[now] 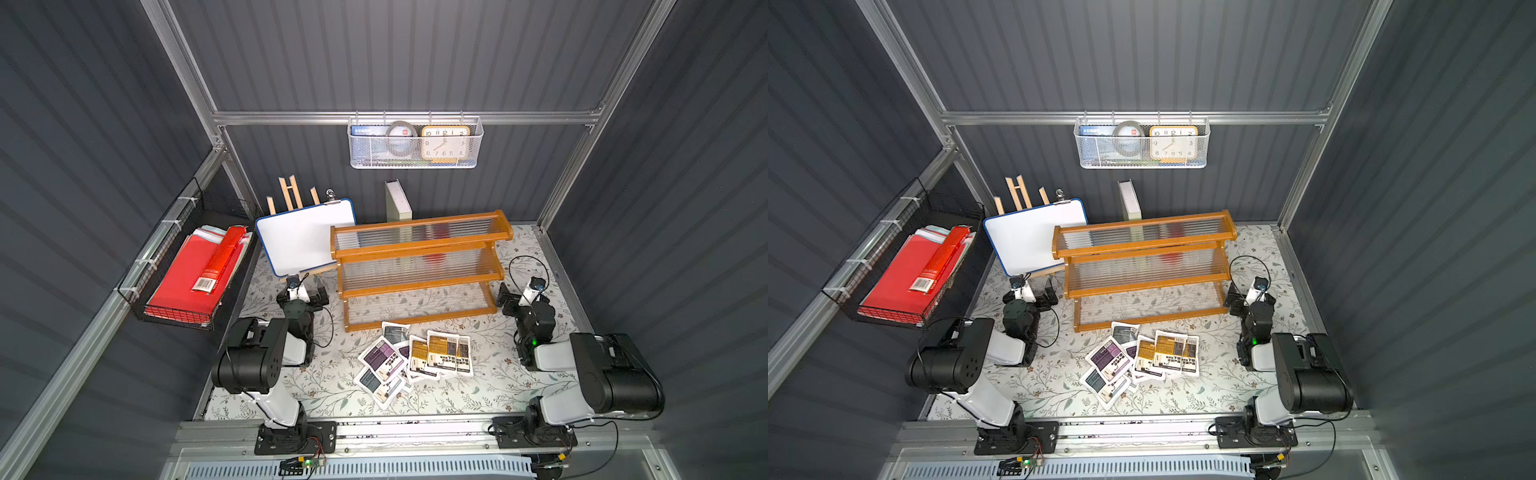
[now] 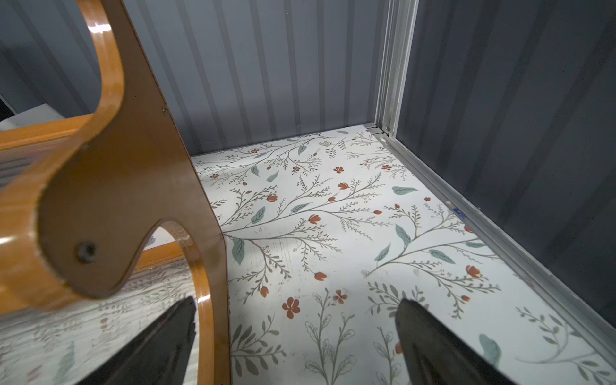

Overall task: Place the bagged coffee beans on the shelf by color
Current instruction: Pick up the bagged coffee beans at the center of the board.

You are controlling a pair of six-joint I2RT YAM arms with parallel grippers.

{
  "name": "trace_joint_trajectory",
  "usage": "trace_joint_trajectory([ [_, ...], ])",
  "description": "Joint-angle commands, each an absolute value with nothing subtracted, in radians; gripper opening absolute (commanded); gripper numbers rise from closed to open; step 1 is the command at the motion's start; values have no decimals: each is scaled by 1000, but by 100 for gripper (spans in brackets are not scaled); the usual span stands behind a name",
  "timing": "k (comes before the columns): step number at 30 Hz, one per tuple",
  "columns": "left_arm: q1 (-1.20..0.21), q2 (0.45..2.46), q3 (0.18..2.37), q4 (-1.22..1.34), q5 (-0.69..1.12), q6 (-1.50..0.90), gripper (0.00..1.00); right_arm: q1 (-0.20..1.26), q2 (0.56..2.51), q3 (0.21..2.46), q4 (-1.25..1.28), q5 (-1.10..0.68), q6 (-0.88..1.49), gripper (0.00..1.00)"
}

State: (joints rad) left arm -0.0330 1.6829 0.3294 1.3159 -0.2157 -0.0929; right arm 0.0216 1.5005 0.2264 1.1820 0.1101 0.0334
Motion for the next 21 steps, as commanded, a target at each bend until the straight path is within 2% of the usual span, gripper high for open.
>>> trace_joint_trajectory([
  [1,-28,1698,345,1328,-204,-79,99,25,1508,242,1206,119,35,99],
  [21,-28,1698,345,1328,-203,-80,100,27,1504,244,1197,120,36,99],
])
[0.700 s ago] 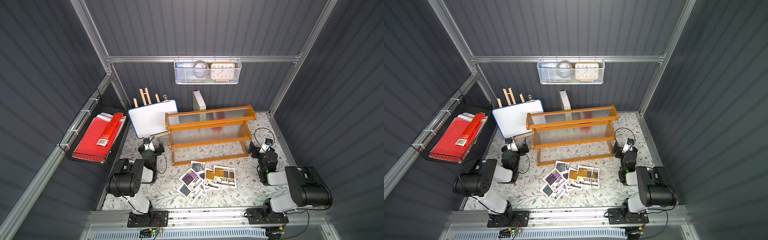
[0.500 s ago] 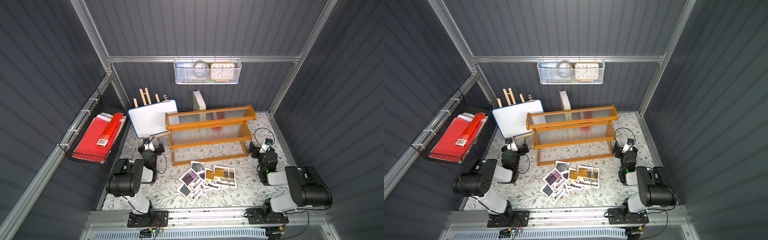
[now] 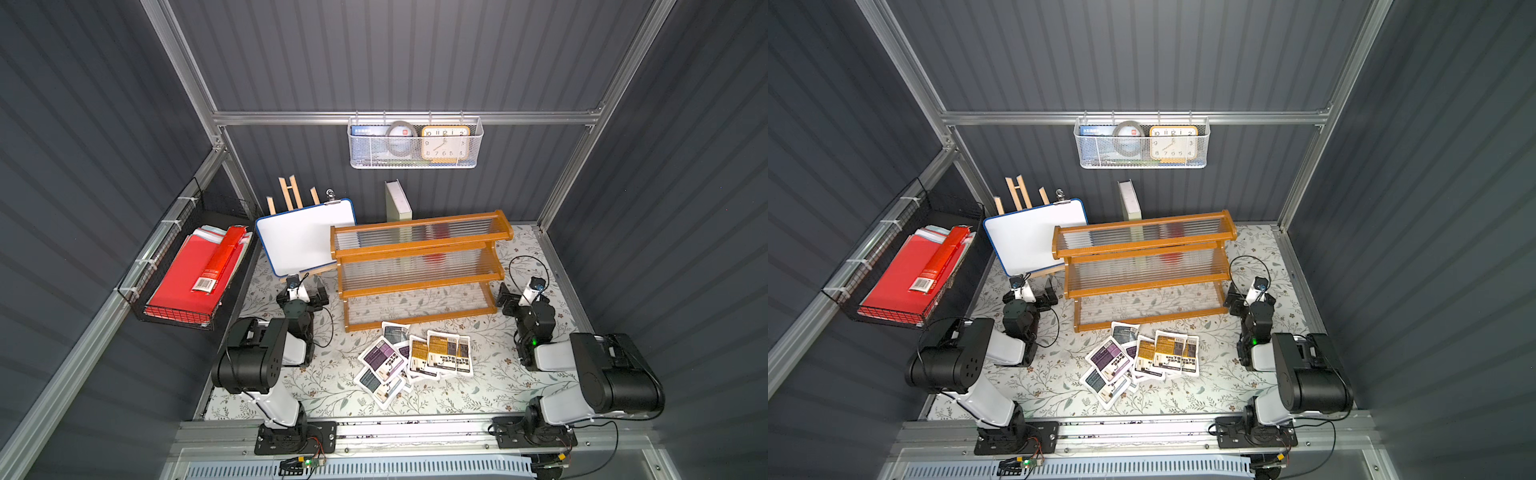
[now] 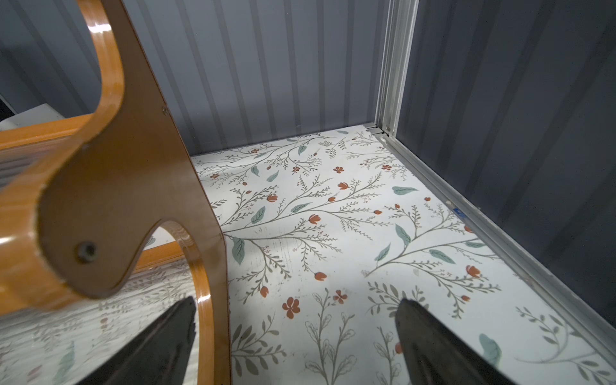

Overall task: Place the bagged coffee beans on the shelf by color
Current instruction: Pick up the bagged coffee beans at the center of the board.

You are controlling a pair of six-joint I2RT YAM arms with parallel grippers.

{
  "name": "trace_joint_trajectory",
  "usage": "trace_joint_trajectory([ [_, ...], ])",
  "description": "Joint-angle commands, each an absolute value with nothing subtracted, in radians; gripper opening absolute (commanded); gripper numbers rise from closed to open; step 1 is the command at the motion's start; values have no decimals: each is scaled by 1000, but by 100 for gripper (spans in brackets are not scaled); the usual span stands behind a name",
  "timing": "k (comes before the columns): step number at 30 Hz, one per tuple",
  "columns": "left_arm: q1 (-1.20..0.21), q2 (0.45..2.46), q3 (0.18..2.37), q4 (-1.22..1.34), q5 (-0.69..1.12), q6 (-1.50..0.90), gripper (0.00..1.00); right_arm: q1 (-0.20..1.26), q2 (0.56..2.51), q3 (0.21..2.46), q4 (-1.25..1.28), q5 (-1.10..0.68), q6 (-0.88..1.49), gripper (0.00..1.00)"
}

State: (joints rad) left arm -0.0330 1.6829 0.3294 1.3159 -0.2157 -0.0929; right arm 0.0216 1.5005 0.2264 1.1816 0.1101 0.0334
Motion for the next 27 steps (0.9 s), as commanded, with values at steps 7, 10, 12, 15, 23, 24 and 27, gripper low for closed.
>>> trace_joint_trajectory([
  [7,-28,1698,345,1327,-202,-79,99,26,1508,246,1198,119,37,99],
  [10,-28,1697,343,1325,-222,-84,99,25,1506,244,1200,118,37,99],
  [12,-28,1674,359,1285,-311,-121,99,26,1493,251,1186,176,58,99],
  [15,-28,1592,538,891,-418,-165,99,25,1397,267,1066,242,90,95],
  [23,-37,1364,532,604,-648,-401,99,100,1095,348,454,457,283,77],
  [24,-39,1324,522,559,-657,-433,99,103,1062,362,392,469,307,78],
  [27,-69,1230,534,382,-764,-545,99,103,995,460,141,462,385,78],
])
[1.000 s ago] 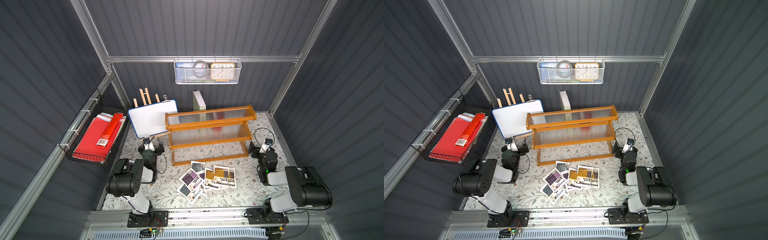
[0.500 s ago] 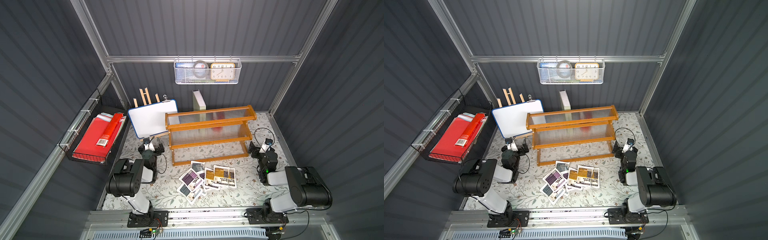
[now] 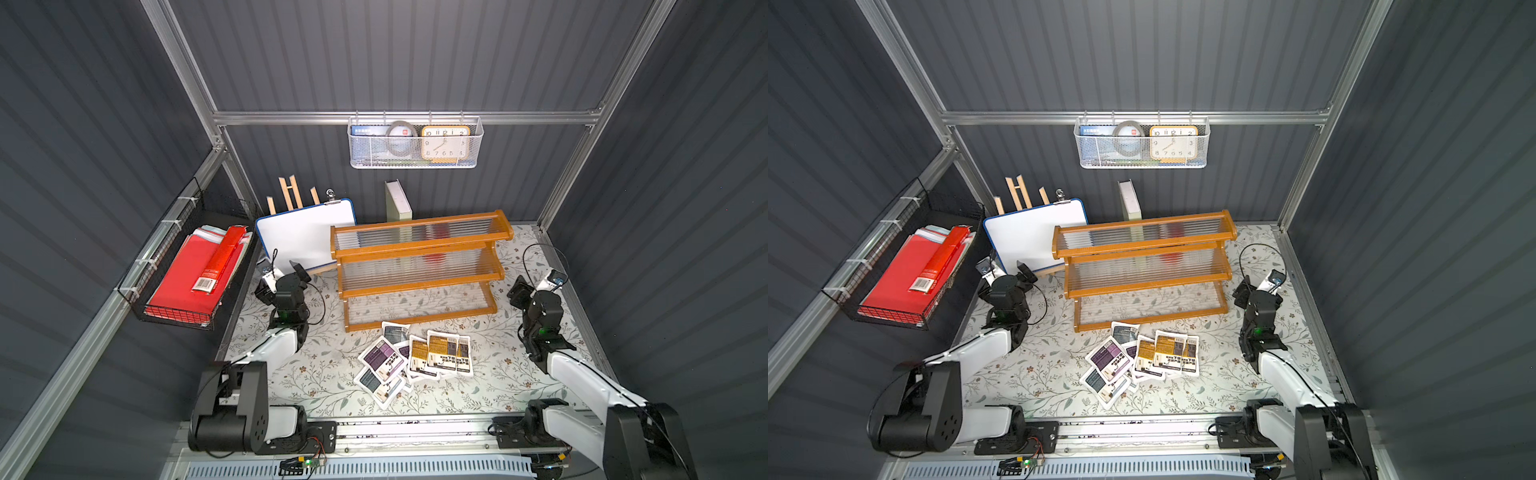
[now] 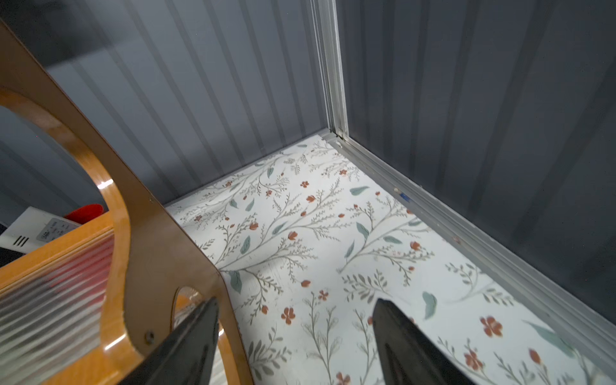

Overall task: Place the bagged coffee beans on the shelf by color
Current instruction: Pick up the bagged coffee beans at the center of the board.

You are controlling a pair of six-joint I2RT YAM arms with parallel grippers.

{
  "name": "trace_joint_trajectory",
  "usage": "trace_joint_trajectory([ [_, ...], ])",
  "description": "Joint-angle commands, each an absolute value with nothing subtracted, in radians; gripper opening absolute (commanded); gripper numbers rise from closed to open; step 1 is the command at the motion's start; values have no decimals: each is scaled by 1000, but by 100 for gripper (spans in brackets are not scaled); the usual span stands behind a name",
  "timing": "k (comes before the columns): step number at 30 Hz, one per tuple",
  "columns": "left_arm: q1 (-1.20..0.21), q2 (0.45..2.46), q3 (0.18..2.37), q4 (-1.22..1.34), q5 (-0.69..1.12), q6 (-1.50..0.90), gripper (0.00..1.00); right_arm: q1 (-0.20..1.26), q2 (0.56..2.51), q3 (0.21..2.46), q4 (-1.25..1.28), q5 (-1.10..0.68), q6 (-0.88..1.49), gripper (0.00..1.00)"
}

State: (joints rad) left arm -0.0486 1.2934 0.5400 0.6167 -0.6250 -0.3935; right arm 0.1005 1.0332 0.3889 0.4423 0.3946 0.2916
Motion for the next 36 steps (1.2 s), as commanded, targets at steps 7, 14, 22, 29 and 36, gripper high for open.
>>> trace_joint_trajectory([
  [7,-140,1054,559,-12,-776,-789,99,131,1033,786,-516,353,531,81],
  [14,-262,884,483,-185,-641,-970,99,158,988,844,-720,111,620,78],
  [22,-262,830,446,-153,-284,-870,99,167,947,833,-787,-289,582,73],
  [29,-330,963,499,-46,219,-696,97,330,898,673,-672,-545,683,68],
  [36,-605,1111,602,-46,272,-606,90,488,893,528,-505,-540,794,60],
])
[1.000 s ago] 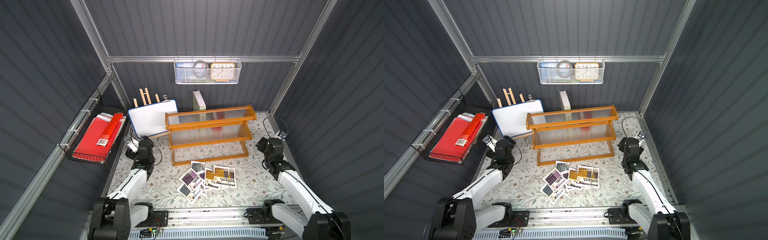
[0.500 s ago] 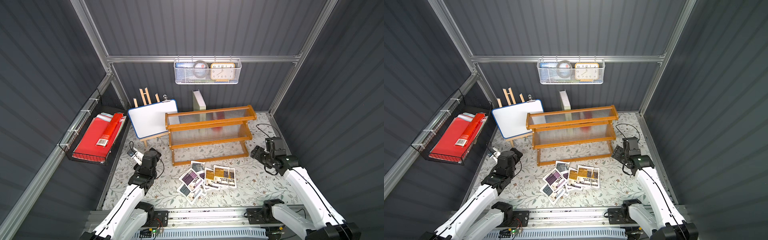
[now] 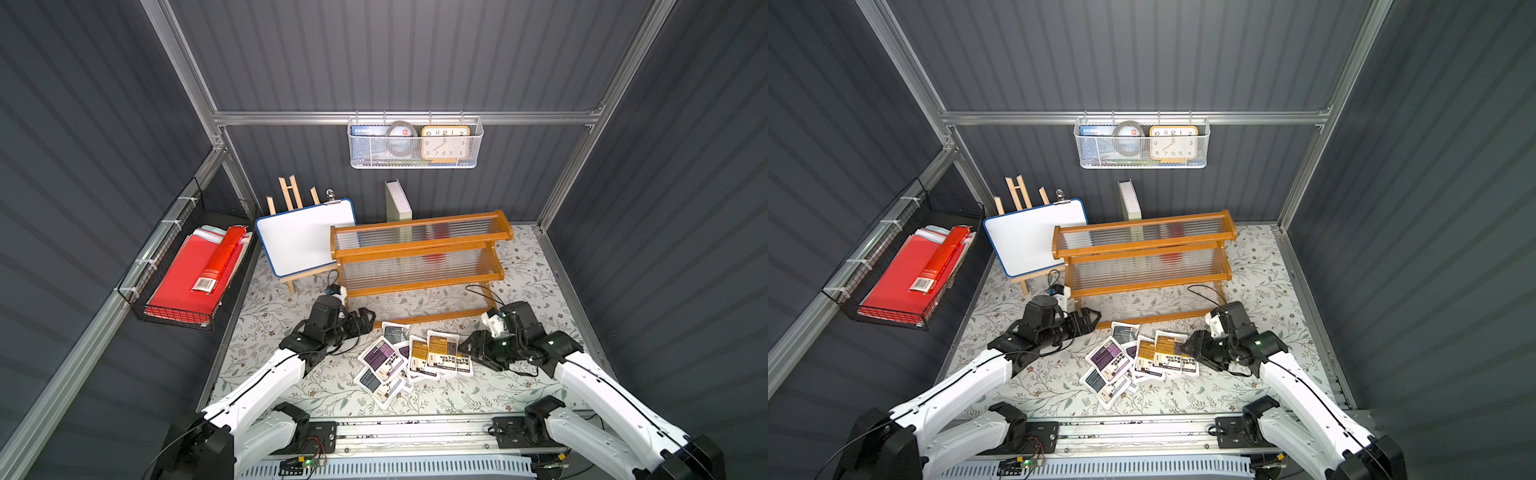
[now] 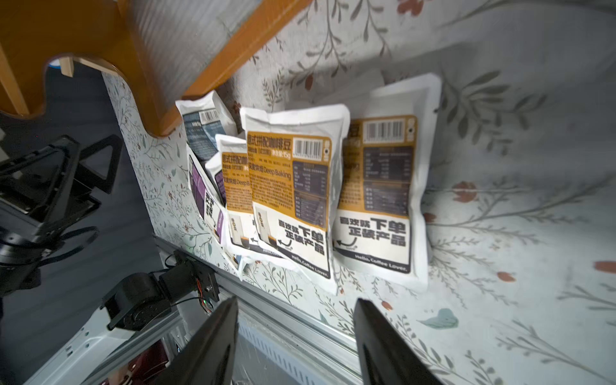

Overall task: Place the bagged coffee beans on the shelf by color
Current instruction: Pick up the bagged coffee beans at the center of the board.

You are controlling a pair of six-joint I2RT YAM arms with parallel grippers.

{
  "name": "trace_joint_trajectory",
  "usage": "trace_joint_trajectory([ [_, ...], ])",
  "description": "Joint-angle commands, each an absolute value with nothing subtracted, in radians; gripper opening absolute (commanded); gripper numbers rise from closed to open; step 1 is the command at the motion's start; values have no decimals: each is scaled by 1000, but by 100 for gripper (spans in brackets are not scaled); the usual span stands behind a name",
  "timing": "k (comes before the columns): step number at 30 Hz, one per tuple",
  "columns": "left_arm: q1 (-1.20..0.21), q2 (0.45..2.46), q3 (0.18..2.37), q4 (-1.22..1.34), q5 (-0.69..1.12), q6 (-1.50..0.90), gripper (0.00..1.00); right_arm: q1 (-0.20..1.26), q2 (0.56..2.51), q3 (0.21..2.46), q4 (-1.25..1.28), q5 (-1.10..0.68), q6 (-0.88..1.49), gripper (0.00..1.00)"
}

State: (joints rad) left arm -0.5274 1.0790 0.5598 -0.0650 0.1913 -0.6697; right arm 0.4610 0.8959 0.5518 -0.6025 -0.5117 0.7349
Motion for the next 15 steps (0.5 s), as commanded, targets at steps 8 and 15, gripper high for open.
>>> trace_joint_trajectory([
  [8,-856,1371,735,-33,160,-536,91,493,993,511,-458,-503,723,58],
  [15,-891,1559,854,-51,182,-425,89,495,1027,466,-381,-483,715,58],
])
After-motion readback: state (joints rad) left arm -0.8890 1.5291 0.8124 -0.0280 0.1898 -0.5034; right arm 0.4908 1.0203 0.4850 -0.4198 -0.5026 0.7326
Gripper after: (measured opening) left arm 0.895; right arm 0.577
